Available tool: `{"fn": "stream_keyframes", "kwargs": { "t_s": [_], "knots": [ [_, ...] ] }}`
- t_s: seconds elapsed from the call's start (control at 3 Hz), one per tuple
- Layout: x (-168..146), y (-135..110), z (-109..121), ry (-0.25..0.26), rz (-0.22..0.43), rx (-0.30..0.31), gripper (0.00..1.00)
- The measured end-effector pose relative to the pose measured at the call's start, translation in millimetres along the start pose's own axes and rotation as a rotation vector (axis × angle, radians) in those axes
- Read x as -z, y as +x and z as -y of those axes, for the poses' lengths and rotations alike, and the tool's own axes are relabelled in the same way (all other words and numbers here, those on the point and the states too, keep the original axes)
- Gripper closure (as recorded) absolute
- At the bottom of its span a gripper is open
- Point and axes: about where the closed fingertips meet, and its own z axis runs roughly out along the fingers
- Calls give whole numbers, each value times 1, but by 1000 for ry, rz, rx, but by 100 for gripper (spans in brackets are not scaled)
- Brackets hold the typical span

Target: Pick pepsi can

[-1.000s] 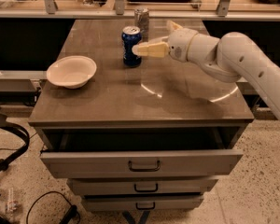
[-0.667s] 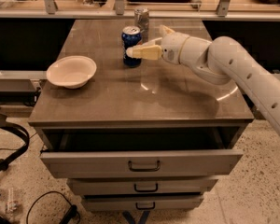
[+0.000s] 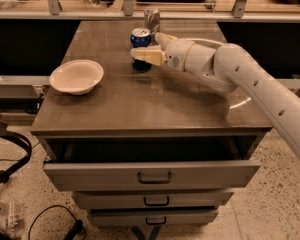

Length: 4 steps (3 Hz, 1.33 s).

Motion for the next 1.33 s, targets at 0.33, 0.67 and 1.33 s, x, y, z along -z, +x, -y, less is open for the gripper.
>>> {"fn": "stream_keyframes", "kwargs": {
  "t_s": [0.33, 0.67, 1.33],
  "knots": [
    [-2, 0, -2, -4, 0, 0, 49],
    [-5, -1, -5, -10, 1, 0, 80],
    [-8, -1, -7, -15, 1, -1, 100]
  ]
}}
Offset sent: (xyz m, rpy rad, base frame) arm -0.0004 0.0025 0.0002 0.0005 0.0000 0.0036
